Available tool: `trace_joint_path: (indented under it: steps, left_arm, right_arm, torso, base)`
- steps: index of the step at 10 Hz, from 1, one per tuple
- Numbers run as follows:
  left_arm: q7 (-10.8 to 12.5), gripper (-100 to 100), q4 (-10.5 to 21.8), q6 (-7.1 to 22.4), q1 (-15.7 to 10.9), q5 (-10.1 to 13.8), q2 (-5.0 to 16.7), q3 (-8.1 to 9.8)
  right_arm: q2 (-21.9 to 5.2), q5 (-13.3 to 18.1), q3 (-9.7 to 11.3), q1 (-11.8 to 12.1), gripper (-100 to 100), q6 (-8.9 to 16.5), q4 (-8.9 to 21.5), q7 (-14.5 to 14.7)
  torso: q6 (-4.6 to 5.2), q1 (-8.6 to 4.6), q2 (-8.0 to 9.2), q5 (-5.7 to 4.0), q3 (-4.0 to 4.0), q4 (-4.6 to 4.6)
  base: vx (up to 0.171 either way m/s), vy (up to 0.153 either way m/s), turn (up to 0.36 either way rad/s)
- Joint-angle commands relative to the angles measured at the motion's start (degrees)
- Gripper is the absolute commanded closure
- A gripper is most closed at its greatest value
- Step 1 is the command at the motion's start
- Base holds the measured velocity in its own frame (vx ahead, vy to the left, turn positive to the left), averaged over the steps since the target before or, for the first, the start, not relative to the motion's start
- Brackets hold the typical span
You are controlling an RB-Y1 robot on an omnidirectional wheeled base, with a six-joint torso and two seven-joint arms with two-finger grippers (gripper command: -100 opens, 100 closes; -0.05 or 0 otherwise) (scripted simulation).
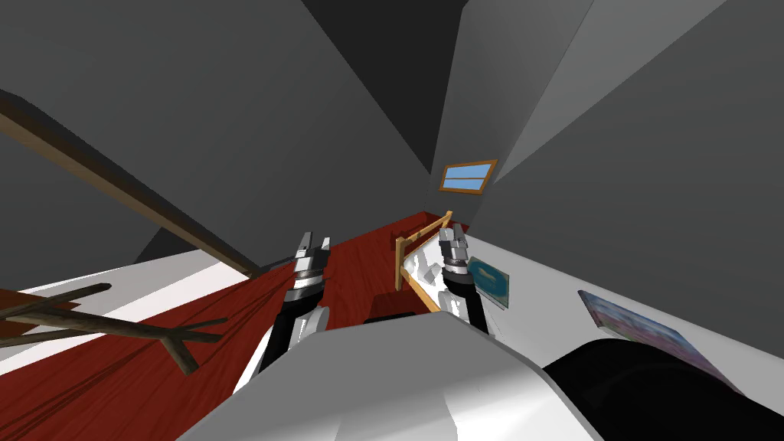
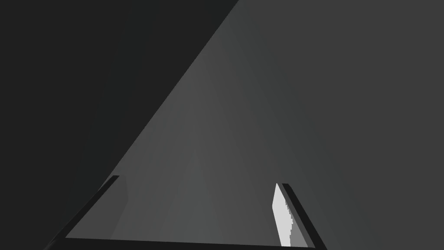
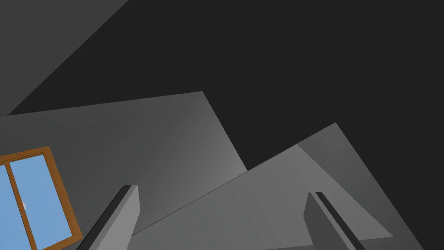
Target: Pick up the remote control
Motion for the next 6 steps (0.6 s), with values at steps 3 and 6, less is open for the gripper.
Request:
trace_joint_path:
  steps: [3, 6]
  left_arm:
    - [0.0, 0, 0.0, 0.0, 0.0, 0.0, 0.0, 0.0]
    - [0.0, 0, 0.0, 0.0, -0.01, 0.0, 0.01, 0.01]
  right_arm:
    - [-4.59, 2.19, -1.77, -0.46, -100, -1.22, 2.22, 0.73]
    - [-8.22, 6.09, -4.67, -1.0, -100, -3.04, 6.07, 2.16]
  torso:
    - [0.0, -0.18, 0.08, -0.04, 0.04, 0.01]
    - [0.0, -0.38, 0.17, -0.08, 0.09, 0.03]
  base:
    - [-0.02, -0.041, 0.025]
    - [-0.046, -0.089, 0.06]
